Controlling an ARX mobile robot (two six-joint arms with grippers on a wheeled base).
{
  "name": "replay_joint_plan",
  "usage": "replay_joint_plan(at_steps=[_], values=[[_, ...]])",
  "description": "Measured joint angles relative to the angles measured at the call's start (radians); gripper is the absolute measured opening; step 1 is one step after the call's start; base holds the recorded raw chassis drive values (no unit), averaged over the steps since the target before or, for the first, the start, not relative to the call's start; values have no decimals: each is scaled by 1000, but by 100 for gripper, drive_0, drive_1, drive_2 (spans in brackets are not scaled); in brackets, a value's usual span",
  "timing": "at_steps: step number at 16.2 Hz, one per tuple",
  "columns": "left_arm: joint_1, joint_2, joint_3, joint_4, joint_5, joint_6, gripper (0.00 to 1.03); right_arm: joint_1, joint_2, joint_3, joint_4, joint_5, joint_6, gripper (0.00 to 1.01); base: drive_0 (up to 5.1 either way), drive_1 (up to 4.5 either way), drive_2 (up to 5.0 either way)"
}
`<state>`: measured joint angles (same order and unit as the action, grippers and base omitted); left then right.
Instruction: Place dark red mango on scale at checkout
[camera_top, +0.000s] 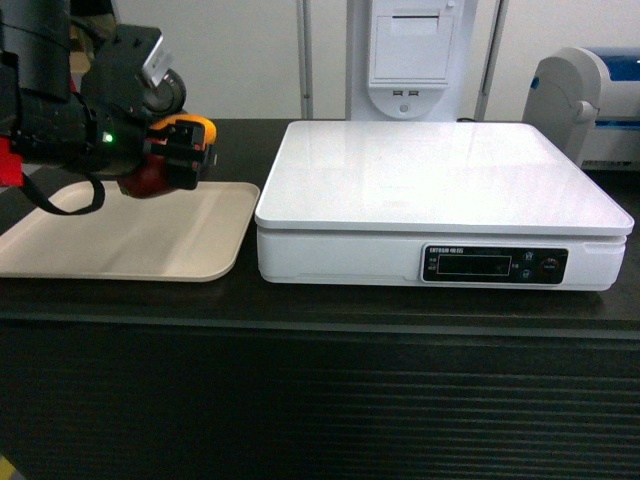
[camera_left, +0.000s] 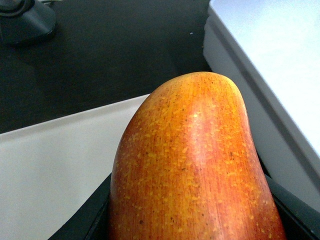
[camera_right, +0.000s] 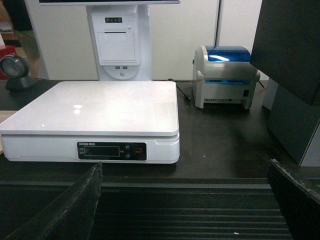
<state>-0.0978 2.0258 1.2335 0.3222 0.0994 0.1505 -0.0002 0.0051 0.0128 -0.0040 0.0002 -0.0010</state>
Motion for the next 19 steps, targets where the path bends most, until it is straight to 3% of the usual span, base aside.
replay_joint_plan(at_steps=[3, 7, 13, 19], values=[[-55, -185, -204, 45, -5, 8, 66, 0, 0, 0, 0, 0, 0, 98, 0, 0, 0], [-118, -316, -273, 78, -14, 15, 66, 0, 0, 0, 0, 0, 0, 98, 0, 0, 0], [-166, -309, -240, 65, -17, 18, 66, 0, 0, 0, 0, 0, 0, 98, 0, 0, 0], [-261, -161, -29, 0, 7, 40, 66, 0, 0, 0, 0, 0, 0, 98, 0, 0, 0]])
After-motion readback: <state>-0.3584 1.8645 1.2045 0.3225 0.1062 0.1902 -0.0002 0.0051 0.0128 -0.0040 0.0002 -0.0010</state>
